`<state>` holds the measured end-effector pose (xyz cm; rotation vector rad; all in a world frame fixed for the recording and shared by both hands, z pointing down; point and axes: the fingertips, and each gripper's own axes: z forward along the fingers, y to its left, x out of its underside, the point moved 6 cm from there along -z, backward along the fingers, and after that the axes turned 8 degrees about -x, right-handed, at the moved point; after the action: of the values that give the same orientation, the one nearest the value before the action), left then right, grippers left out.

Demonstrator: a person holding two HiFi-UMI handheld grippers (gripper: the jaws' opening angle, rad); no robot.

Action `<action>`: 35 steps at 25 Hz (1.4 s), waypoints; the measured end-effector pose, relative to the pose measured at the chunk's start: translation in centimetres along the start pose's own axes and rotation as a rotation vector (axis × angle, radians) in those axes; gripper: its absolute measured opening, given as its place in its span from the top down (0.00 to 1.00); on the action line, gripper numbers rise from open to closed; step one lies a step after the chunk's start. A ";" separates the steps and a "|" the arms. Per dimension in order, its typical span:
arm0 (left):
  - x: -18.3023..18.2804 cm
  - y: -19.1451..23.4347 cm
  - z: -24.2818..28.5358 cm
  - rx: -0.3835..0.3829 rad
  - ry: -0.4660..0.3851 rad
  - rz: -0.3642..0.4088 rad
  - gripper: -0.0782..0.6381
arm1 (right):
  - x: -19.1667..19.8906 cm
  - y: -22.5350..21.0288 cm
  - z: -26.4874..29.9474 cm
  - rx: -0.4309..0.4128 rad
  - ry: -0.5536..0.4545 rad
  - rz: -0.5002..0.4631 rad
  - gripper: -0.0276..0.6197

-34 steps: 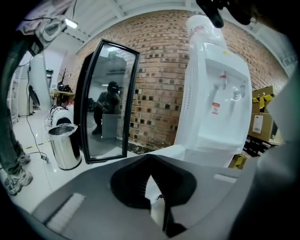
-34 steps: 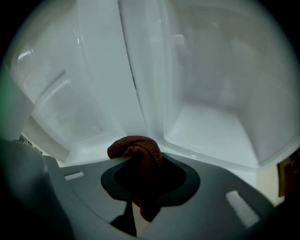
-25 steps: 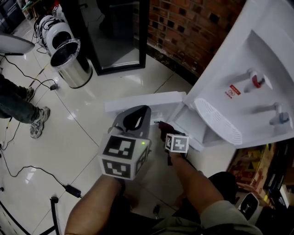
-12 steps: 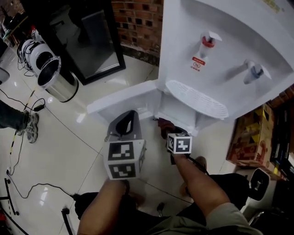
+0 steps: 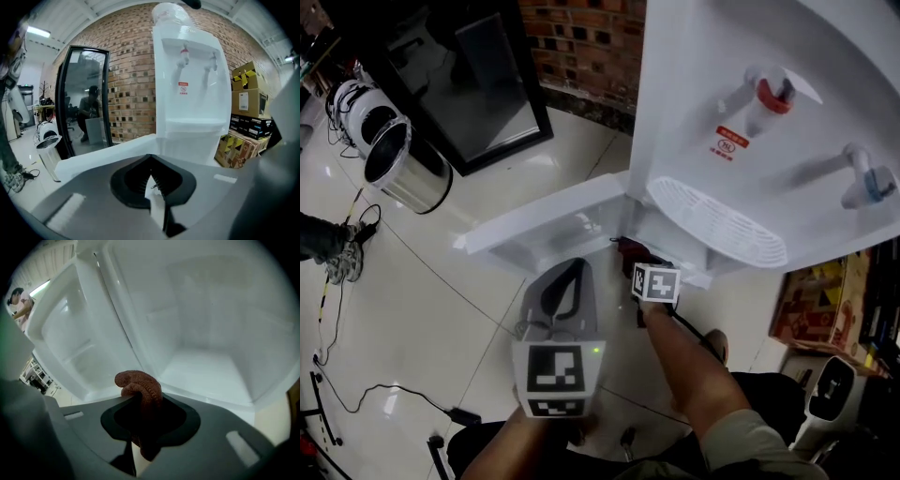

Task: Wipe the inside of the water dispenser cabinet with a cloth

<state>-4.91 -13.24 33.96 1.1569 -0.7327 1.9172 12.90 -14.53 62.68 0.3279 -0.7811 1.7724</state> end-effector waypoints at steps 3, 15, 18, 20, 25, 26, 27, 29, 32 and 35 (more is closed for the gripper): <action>-0.2 0.9 -0.4 -0.011 0.004 -0.049 0.89 | -0.1 0.0 2.6 0.018 0.034 -0.006 0.79; -0.8 3.9 -1.6 -0.047 0.002 -0.065 0.89 | -1.0 -0.9 6.3 0.084 0.050 0.068 0.80; -1.9 3.4 -2.4 -0.027 -0.042 -0.055 0.89 | -2.6 -0.1 3.9 0.085 -0.004 0.036 0.80; -2.4 2.9 -2.8 -0.012 -0.063 -0.048 0.89 | -4.2 0.7 1.7 0.077 -0.064 0.008 0.80; -2.9 1.5 -3.5 0.017 -0.093 -0.025 0.89 | -8.1 3.4 -4.2 0.022 -0.274 -0.032 0.80; -3.2 1.3 -3.8 0.022 -0.102 -0.023 0.89 | -8.8 4.0 -5.5 0.003 -0.319 -0.037 0.80; -3.4 1.2 -4.1 0.025 -0.111 -0.021 0.89 | -9.5 4.5 -6.7 -0.016 -0.363 -0.041 0.80; -4.0 1.0 -4.7 0.028 -0.133 -0.016 0.89 | -10.8 5.5 -9.0 -0.061 -0.450 -0.043 0.80; -4.6 0.8 -5.3 0.028 -0.156 -0.013 0.89 | -12.7 6.9 -12.3 -0.134 -0.575 -0.037 0.80; -5.2 0.5 -5.7 0.032 -0.177 -0.015 0.89 | -13.9 7.7 -14.5 -0.175 -0.622 -0.022 0.81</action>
<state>-6.42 -10.71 26.78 1.3612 -0.7874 1.8358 12.88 -16.70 41.25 0.7847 -1.3540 1.5726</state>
